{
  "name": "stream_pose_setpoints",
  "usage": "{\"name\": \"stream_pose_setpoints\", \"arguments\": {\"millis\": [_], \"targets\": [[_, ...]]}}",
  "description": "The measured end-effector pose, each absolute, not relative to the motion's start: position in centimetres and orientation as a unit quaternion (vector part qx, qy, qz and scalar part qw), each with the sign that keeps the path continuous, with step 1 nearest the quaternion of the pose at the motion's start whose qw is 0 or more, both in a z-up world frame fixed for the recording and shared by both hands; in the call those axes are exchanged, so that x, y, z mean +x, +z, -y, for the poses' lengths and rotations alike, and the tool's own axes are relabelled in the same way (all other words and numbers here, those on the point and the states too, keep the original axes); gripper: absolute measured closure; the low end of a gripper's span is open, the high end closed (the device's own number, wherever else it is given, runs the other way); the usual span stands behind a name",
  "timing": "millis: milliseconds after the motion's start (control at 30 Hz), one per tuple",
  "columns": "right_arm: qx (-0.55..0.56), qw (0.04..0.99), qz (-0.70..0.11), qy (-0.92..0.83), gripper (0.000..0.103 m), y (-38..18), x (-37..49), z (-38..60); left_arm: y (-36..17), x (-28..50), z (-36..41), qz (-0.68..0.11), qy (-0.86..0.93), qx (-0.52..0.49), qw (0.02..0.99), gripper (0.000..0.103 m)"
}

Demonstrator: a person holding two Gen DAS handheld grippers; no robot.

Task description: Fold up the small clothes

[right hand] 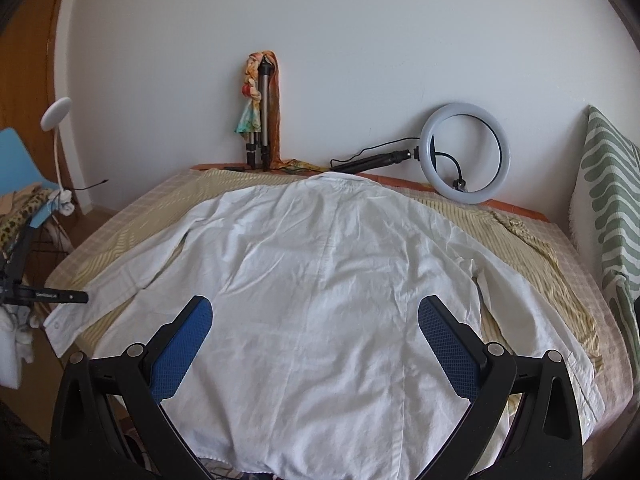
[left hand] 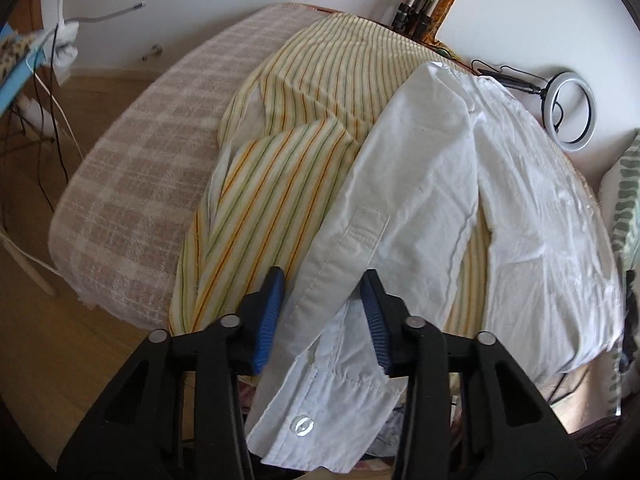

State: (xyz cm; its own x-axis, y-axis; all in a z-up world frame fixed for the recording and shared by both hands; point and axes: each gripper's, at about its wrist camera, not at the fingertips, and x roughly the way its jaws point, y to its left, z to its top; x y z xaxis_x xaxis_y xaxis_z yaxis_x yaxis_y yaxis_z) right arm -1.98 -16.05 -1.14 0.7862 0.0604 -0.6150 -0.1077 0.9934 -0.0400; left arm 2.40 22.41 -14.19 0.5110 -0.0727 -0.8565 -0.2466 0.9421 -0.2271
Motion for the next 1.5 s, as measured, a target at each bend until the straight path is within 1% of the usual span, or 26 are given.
{"name": "stream_pose_setpoints", "arguments": {"millis": [33, 67, 100, 133, 233, 433, 533, 600, 667, 700, 733, 767, 800, 967, 1100, 1133, 1167, 1200, 1233, 1267, 1300, 1367, 1500], "targets": [[-0.035, 0.944, -0.324, 0.044, 0.001, -1.0, -2.1, 16.1, -14.2, 2.6, -22.2, -0.492, 0.048, -0.156, 0.855, 0.084], [-0.034, 0.945, -0.323, 0.044, 0.001, -1.0, -2.1, 16.3, -14.2, 2.8, -21.8, -0.491, 0.046, -0.154, 0.856, 0.089], [-0.034, 0.945, -0.322, 0.044, 0.001, -0.9, -2.2, 16.3, -14.1, 2.9, -21.6, -0.488, 0.047, -0.155, 0.858, 0.095], [-0.034, 0.945, -0.321, 0.043, 0.001, -0.9, -2.2, 16.4, -14.1, 3.0, -21.6, -0.486, 0.047, -0.155, 0.859, 0.097], [-0.032, 0.944, -0.326, 0.042, 0.001, -1.0, -2.2, 16.7, -13.3, 2.7, -21.0, -0.462, 0.043, -0.158, 0.871, 0.100], [-0.021, 0.937, -0.346, 0.048, 0.001, -1.5, -2.1, 17.1, -10.2, 3.1, -18.3, -0.412, 0.017, -0.147, 0.899, 0.101], [0.004, 0.930, -0.362, 0.067, 0.001, -1.6, -1.8, 17.5, -8.4, 3.8, -15.9, -0.390, -0.006, -0.126, 0.912, 0.101], [0.031, 0.923, -0.373, 0.085, 0.008, -1.6, -1.6, 17.8, -7.8, 4.2, -14.3, -0.383, -0.018, -0.102, 0.918, 0.101], [0.057, 0.915, -0.387, 0.103, 0.019, -1.3, -1.0, 18.0, -7.4, 4.4, -12.1, -0.378, -0.034, -0.068, 0.923, 0.101], [0.069, 0.908, -0.397, 0.117, 0.030, -1.0, -0.3, 18.0, -7.3, 4.3, -11.5, -0.378, -0.039, -0.058, 0.923, 0.101], [0.074, 0.903, -0.403, 0.129, 0.045, -0.7, 0.4, 17.8, -7.4, 4.3, -10.6, -0.377, -0.049, -0.049, 0.923, 0.101], [0.079, 0.897, -0.410, 0.144, 0.049, -0.1, 1.4, 17.6, -7.6, 4.2, -9.6, -0.379, -0.059, -0.036, 0.923, 0.101], [0.080, 0.894, -0.413, 0.154, 0.052, 0.3, 2.3, 17.4, -7.8, 4.0, -8.6, -0.379, -0.065, -0.020, 0.923, 0.101], [0.082, 0.864, -0.435, 0.240, 0.052, 1.7, 9.2, 13.7, -9.7, 3.0, -4.0, -0.387, -0.109, 0.074, 0.913, 0.101], [0.068, 0.846, -0.467, 0.251, 0.052, -1.4, 15.6, 9.7, -10.8, 2.8, -2.6, -0.394, -0.119, 0.108, 0.905, 0.101], [0.054, 0.844, -0.477, 0.240, 0.052, -2.7, 16.7, 8.9, -10.8, 2.6, -2.4, -0.395, -0.119, 0.113, 0.904, 0.099], [0.040, 0.841, -0.489, 0.227, 0.052, -3.9, 17.6, 8.2, -10.7, 2.3, -2.6, -0.397, -0.123, 0.117, 0.902, 0.095], [0.038, 0.837, -0.500, 0.218, 0.052, -5.1, 18.1, 7.9, -10.5, 1.9, -2.8, -0.396, -0.131, 0.117, 0.901, 0.082], [0.047, 0.832, -0.509, 0.216, 0.052, -6.0, 18.3, 8.0, -10.2, 1.2, -3.3, -0.391, -0.136, 0.113, 0.903, 0.066], [0.061, 0.826, -0.515, 0.220, 0.053, -6.6, 18.3, 8.2, -9.7, 0.3, -4.2, -0.388, -0.143, 0.097, 0.905, 0.059], [0.075, 0.821, -0.520, 0.225, 0.053, -7.1, 18.0, 8.6, -9.4, -0.2, -4.7, -0.387, -0.152, 0.082, 0.906, 0.055], [0.076, 0.819, -0.521, 0.226, 0.053, -7.7, 16.8, 9.1, -8.6, -1.5, -7.0, -0.389, -0.169, 0.029, 0.905, 0.055], [0.090, 0.808, -0.535, 0.231, 0.053, -8.2, 13.1, 10.0, -7.6, -1.1, -10.7, -0.393, -0.153, -0.049, 0.905, 0.055]]}}
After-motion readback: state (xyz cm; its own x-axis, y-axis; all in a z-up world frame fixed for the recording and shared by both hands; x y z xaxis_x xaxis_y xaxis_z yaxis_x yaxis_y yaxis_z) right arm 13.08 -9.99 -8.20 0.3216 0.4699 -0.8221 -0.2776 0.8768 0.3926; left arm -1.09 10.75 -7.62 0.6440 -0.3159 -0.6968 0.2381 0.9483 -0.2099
